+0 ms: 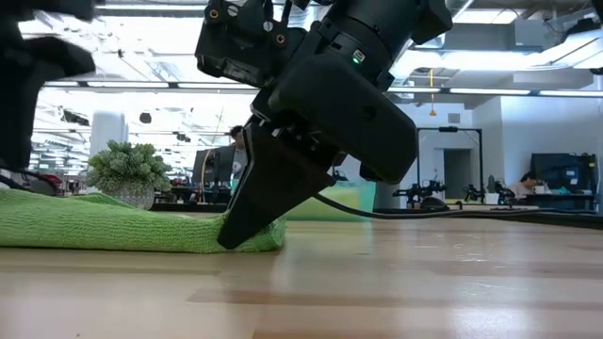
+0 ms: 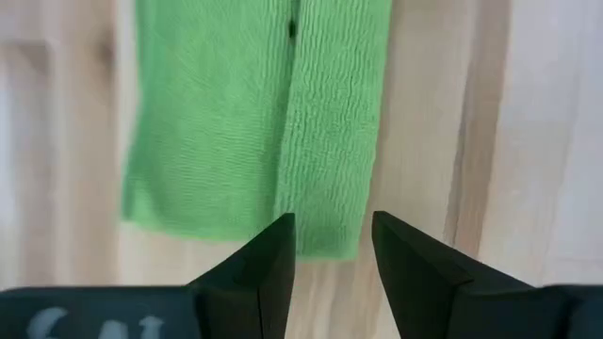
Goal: Roll microfiber towels into tight, uniform cylinder then place into a basket
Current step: Roll the green microfiber cloth
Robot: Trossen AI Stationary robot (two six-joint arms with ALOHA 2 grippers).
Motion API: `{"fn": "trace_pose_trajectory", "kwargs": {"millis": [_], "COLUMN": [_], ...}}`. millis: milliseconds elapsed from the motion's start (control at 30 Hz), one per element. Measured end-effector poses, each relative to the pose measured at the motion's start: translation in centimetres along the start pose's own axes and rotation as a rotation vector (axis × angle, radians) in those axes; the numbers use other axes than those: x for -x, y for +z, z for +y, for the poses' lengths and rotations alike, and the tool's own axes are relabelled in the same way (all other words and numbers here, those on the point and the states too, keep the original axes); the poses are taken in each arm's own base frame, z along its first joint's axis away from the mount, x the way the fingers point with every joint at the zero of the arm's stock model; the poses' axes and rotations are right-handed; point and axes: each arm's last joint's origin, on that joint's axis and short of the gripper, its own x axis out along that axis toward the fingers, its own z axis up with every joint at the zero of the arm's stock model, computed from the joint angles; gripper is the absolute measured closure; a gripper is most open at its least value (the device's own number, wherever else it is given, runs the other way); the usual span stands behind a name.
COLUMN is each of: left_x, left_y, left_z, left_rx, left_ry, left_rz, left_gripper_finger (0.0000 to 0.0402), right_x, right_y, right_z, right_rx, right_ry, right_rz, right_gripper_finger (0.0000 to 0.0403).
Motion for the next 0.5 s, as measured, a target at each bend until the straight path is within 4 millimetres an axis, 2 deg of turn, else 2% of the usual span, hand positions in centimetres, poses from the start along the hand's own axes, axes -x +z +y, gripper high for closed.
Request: {"fn": "trace_pose_trajectory", "kwargs": {"millis": [100,200,367,500], "left_x": [1.3,1.9,1.0,-0.4], "left_y": [-0.2,-0.9,-2.6,-3.7], "left_z": [-0.9,-1.9,-3.0,-2.5], "left_rx": [-0.059,-0.107,-0.136,-0.102], "left_ry": [0.037,0.068,0.078,0.094], "left_rz": [-0.083,-0.193,-0.314,-0.311], "left_gripper_finger": [0.0265,0.0265,0.0265,0.0265], "right_x": [0.0,0.0,0.0,0.0], "right_y": [0.0,0.0,0.0,0.0], "right_z": [0.0,0.0,0.0,0.0], "right_rx": [-0.001,-0.001,0.0,-0.001], "right_ry": [0.006,0.007,0.01,0.011], "right_rz": [0.001,0.001,0.001,0.0], "right_gripper_finger": [0.0386,0.0387,0.0371,0.037]}}
